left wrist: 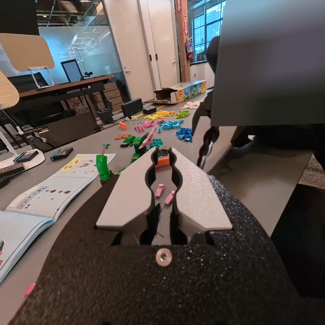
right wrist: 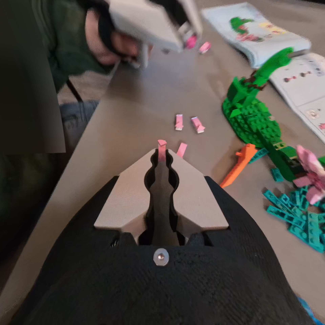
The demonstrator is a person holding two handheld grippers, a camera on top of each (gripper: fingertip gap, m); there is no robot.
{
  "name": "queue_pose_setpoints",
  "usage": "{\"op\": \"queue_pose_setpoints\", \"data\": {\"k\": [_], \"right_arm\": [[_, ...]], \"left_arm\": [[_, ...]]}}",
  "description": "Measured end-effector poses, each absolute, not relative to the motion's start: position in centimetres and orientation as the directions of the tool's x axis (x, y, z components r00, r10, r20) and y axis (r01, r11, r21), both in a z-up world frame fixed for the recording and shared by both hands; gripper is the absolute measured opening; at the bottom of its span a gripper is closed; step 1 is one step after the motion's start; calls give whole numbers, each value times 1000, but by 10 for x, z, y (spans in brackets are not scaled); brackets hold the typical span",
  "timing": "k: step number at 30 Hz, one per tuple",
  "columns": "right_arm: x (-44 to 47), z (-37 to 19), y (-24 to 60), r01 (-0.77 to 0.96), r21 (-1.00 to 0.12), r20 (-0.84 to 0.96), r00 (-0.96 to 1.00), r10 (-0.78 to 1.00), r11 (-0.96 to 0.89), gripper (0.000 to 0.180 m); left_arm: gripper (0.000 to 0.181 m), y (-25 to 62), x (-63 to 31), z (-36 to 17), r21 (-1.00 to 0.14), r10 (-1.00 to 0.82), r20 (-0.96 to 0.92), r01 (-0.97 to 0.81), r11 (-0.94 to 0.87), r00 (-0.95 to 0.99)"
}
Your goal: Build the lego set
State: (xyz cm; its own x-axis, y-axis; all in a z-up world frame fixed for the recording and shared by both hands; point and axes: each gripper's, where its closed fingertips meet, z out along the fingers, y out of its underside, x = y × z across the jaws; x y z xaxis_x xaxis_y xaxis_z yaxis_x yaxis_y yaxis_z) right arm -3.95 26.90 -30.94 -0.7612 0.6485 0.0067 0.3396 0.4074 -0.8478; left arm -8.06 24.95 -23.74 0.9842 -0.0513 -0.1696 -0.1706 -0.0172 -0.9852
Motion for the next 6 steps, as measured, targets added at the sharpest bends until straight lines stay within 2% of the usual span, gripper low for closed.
{"op": "queue_pose_setpoints", "data": {"k": [1,3,6], "right_arm": [[-41,-297,269,352,-886,-74,-749,659,301,7],[-41,-270,271,373,-926,-266,-740,618,48,6],[-43,-240,285,384,-895,-444,-724,528,-227,6]], "left_arm": [[10,249,-80,-237,-985,-55,-168,-169,-16,984],[10,249,-80,-237,-986,-60,-164,-165,-15,985],[10,249,-80,-237,-987,-63,-157,-158,-12,986]]}}
